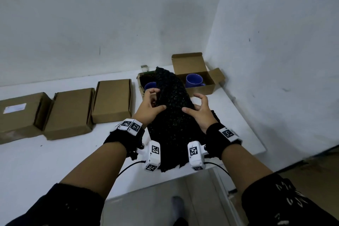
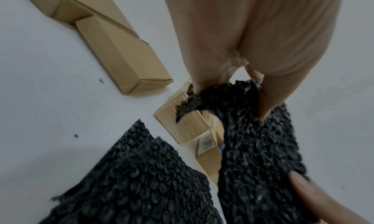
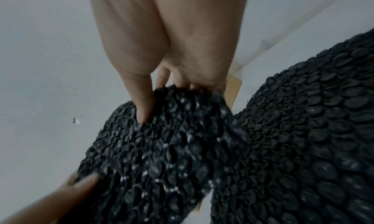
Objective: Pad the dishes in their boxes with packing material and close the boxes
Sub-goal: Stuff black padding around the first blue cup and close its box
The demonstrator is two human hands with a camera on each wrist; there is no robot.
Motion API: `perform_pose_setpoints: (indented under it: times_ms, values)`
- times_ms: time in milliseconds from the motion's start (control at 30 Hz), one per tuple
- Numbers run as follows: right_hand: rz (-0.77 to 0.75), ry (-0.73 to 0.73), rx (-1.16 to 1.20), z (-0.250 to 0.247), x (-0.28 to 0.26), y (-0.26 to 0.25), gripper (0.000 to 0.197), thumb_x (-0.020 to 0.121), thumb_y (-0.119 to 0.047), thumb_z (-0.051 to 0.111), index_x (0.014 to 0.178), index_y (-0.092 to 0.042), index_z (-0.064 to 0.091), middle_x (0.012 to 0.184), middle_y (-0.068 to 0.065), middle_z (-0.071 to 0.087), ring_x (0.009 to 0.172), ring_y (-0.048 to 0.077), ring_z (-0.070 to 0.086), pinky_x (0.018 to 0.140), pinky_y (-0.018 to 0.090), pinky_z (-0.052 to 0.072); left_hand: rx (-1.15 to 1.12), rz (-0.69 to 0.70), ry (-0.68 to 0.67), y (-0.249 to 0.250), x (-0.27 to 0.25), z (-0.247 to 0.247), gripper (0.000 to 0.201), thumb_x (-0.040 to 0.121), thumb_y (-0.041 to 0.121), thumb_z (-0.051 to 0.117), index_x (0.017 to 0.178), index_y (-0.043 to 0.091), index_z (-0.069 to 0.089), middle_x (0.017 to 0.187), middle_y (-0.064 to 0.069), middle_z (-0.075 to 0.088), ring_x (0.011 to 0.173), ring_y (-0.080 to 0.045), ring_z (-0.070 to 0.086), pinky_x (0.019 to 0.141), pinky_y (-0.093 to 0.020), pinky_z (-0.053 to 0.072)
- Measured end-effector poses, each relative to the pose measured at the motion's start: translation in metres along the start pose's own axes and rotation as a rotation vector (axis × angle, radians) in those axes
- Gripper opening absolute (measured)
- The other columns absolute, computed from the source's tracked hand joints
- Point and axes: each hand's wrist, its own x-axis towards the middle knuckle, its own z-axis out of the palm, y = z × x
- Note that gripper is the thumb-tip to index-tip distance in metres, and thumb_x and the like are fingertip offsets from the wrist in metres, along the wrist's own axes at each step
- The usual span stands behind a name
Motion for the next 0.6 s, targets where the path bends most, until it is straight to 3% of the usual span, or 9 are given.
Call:
perform_pose_setpoints:
  times_ms: [100, 200, 300, 400, 533, 600]
  values:
    - [-0.058, -0.089, 0.067, 0.002, 0.003, -0.011, 0.056, 0.084, 0.002, 0.063, 0.127, -0.029, 0.043, 0.117, 0.022, 0.062, 0.103, 0.027, 0.064, 0.082, 0.035, 0.053, 0.025, 0.031, -0.008, 0.005, -0.001, -0.014, 0.08, 0.081, -0.009, 0.062, 0.14, 0.033, 0.028, 0.115, -0.008, 0.05, 0.107, -0.021, 0.053, 0.093, -0.037, 0.05]
    - [-0.075, -0.155, 0.195, 0.004, 0.011, -0.02, 0.066, 0.084, 0.009, 0.058, 0.131, -0.034, 0.043, 0.12, 0.021, 0.06, 0.109, 0.026, 0.061, 0.084, 0.034, 0.052, 0.092, 0.037, -0.019, 0.006, 0.001, -0.026, 0.087, 0.079, -0.007, 0.066, 0.141, 0.04, 0.028, 0.136, -0.011, 0.042, 0.123, -0.026, 0.045, 0.1, -0.043, 0.046]
    - [-0.114, -0.181, 0.159, 0.007, 0.02, -0.025, 0.065, 0.083, 0.011, 0.057, 0.128, -0.034, 0.049, 0.127, 0.019, 0.056, 0.118, 0.026, 0.056, 0.094, 0.038, 0.049, 0.063, 0.046, -0.053, 0.007, 0.003, -0.035, 0.093, 0.078, -0.005, 0.068, 0.145, 0.04, 0.023, 0.148, 0.007, 0.033, 0.135, -0.014, 0.035, 0.11, -0.036, 0.036]
    - [-0.189, -0.181, -0.018, 0.011, 0.028, -0.032, 0.057, 0.082, 0.011, 0.058, 0.117, -0.033, 0.058, 0.132, 0.012, 0.053, 0.124, 0.024, 0.051, 0.101, 0.039, 0.045, 0.048, 0.103, -0.005, 0.009, 0.011, -0.04, 0.086, 0.077, 0.003, 0.072, 0.146, 0.031, 0.028, 0.147, 0.02, 0.029, 0.136, 0.0, 0.028, 0.113, -0.026, 0.026]
    - [-0.237, -0.133, -0.206, 0.014, 0.043, -0.043, 0.046, 0.081, 0.01, 0.061, 0.117, -0.02, 0.059, 0.126, 0.009, 0.058, 0.119, 0.02, 0.054, 0.102, 0.037, 0.046, 0.084, 0.068, 0.12, 0.007, 0.028, -0.048, 0.061, 0.069, 0.024, 0.079, 0.124, 0.038, 0.058, 0.132, 0.005, 0.057, 0.122, -0.014, 0.053, 0.106, -0.043, 0.041]
    - [-0.261, -0.098, -0.317, 0.01, 0.054, -0.048, 0.041, 0.08, 0.003, 0.066, 0.116, -0.016, 0.062, 0.121, 0.007, 0.061, 0.115, 0.019, 0.056, 0.102, 0.037, 0.045, 0.178, 0.02, 0.16, 0.01, 0.037, -0.051, 0.056, 0.07, 0.022, 0.079, 0.122, 0.032, 0.061, 0.125, 0.0, 0.062, 0.114, -0.018, 0.059, 0.101, -0.044, 0.047]
